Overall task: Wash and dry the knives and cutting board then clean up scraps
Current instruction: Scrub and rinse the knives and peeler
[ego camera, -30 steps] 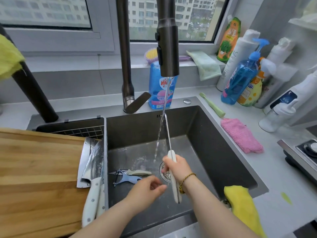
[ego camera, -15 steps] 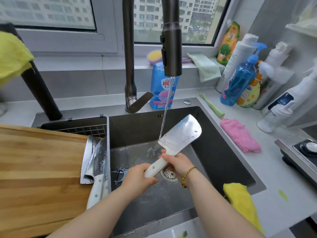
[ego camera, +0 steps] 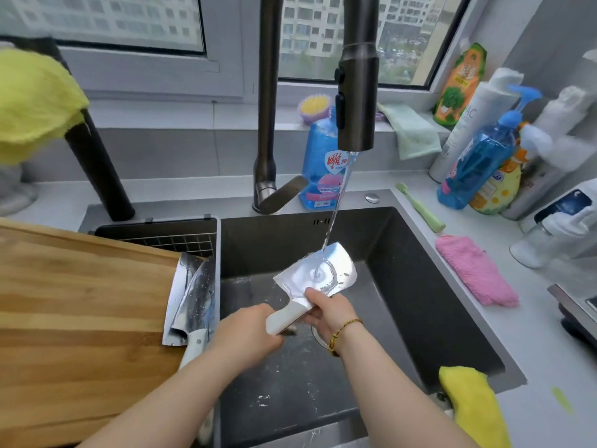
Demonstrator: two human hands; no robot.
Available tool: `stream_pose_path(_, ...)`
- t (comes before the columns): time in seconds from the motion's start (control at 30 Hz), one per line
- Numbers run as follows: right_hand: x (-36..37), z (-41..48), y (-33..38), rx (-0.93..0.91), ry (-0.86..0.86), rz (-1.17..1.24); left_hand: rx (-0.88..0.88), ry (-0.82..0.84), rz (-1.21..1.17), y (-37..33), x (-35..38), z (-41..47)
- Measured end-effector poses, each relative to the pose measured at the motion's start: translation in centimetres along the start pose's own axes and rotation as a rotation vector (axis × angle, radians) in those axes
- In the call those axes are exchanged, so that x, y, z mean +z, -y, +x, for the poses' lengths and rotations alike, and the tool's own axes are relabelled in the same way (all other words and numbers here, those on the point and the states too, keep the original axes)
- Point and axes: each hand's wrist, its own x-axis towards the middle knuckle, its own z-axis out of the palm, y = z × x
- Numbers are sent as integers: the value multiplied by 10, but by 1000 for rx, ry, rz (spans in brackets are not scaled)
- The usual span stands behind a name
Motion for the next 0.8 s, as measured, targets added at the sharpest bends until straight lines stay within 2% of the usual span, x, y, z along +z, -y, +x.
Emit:
stream_pose_path(0.2,5,7,6,29,-209,-16,42,-52,76,17,-13,3)
stream_pose_path(0.37,1,15,9,-20,-210,59,42,-78,122,27,-18,3)
stream_pose_path(0.43,-4,17,13,-35,-209,-19,37,-74,121,32,-16,1)
stream_pose_path(0.53,-8,22,16,-13,-308,-186,21,-76,88,35,-14,-5)
stream_pose_path(0.6,-8,22,18,-5,-346,-164,19,-74,58,36,-14,-8)
stream_pose_path(0.8,-4,20,14,-11,-241,-86,-1,16,-97,38,-19,-19)
